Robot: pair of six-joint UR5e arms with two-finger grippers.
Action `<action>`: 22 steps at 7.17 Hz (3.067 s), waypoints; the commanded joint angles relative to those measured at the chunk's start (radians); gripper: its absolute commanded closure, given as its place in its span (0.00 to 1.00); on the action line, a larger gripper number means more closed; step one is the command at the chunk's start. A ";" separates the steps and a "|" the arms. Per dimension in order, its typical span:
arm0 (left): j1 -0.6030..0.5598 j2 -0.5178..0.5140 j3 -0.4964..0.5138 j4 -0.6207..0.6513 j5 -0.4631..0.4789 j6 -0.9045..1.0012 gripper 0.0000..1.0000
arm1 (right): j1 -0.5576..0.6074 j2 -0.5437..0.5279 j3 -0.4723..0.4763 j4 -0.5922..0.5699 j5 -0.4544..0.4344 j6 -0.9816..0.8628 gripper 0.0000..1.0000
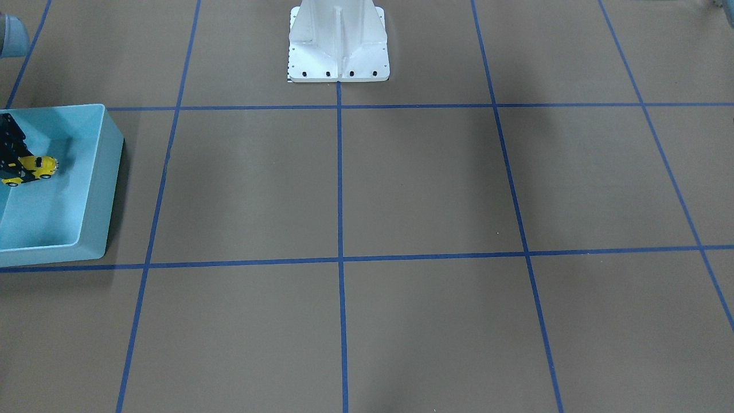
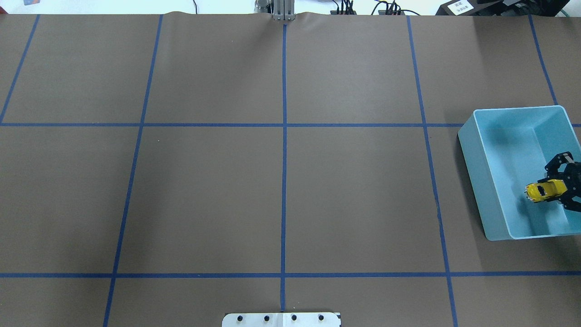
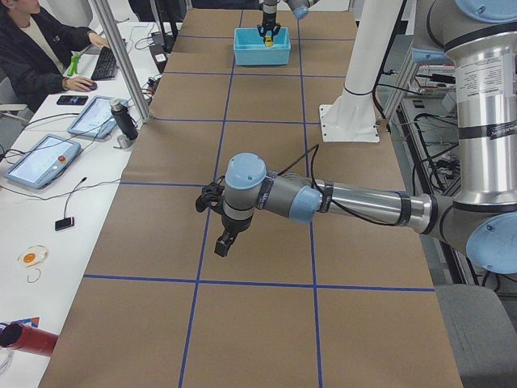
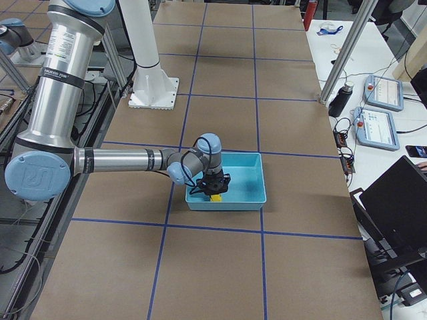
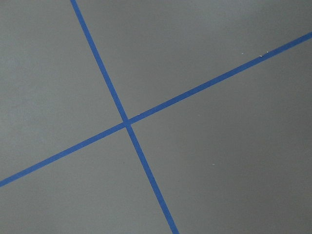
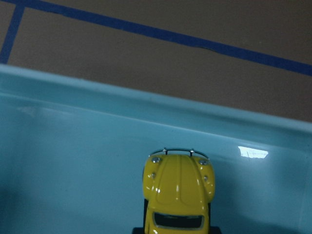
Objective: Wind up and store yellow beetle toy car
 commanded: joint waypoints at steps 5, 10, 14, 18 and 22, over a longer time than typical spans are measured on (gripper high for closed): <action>-0.011 0.002 -0.030 0.011 0.000 0.002 0.00 | -0.015 -0.003 0.033 0.025 0.042 0.069 0.00; -0.045 -0.019 -0.061 0.156 -0.018 -0.012 0.00 | 0.049 0.014 0.199 0.013 0.108 -0.169 0.00; -0.068 -0.034 -0.064 0.227 -0.018 -0.080 0.00 | 0.218 -0.058 0.098 0.010 0.148 -1.052 0.00; -0.067 -0.071 0.025 0.217 -0.018 -0.075 0.00 | 0.448 -0.021 0.047 -0.357 0.180 -1.859 0.00; -0.070 -0.143 0.099 0.210 -0.017 -0.063 0.00 | 0.516 0.109 -0.011 -0.591 0.176 -2.140 0.00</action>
